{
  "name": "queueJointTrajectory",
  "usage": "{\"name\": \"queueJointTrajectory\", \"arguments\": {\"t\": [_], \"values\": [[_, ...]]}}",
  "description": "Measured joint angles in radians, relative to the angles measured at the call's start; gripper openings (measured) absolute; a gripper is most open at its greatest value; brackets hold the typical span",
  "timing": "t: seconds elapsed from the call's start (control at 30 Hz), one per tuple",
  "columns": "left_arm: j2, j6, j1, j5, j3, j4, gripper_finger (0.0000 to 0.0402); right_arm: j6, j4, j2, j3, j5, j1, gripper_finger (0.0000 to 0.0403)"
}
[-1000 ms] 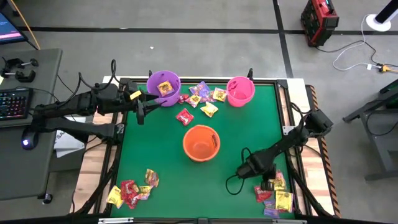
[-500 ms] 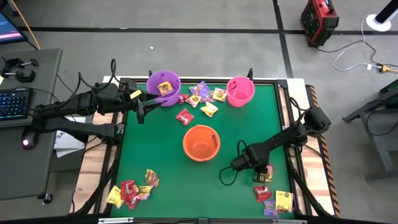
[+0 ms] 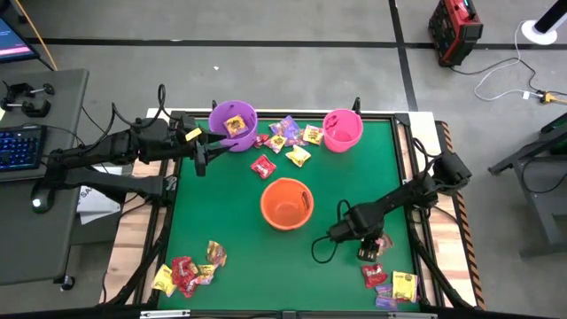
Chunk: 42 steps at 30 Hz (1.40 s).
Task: Sort candy by brand, put in halloween buckets
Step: Put the yellow candy into the light violet bucket
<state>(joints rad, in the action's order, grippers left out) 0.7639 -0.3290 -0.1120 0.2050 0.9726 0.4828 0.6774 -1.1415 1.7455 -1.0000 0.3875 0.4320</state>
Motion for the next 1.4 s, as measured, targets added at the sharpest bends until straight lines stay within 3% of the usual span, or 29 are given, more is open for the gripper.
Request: {"name": "queueJointTrajectory", "arguments": {"t": [0.43,0.57,0.73,1.0,1.13,1.3,1.4], "values": [[0.000,-0.010,0.000,0.000,0.000,0.000,0.0193,0.045,-0.003,0.095,0.000,0.011,0.000,0.0192],[0.000,-0.009,0.000,0.000,0.000,0.000,0.0193,0.046,-0.015,0.095,0.000,0.006,0.000,0.0136],[0.000,-0.009,0.000,0.000,0.000,0.000,0.0193,0.019,-0.043,0.094,-0.002,0.005,0.000,0.0016],[0.000,0.001,0.000,0.005,0.000,-0.001,0.0193,-0.144,-0.219,0.021,-0.109,-0.022,0.000,0.0004],[0.000,0.022,0.000,0.025,0.000,-0.001,0.0193,-0.209,-0.235,-0.066,-0.171,-0.092,-0.027,0.0001],[0.000,0.023,0.001,0.030,0.000,-0.001,0.0193,-0.211,-0.114,-0.155,-0.242,-0.281,-0.133,0.0001],[-0.004,-0.027,0.000,-0.048,0.000,0.000,0.0193,-0.223,-0.007,-0.179,-0.308,-0.410,-0.217,0.0000]]}}
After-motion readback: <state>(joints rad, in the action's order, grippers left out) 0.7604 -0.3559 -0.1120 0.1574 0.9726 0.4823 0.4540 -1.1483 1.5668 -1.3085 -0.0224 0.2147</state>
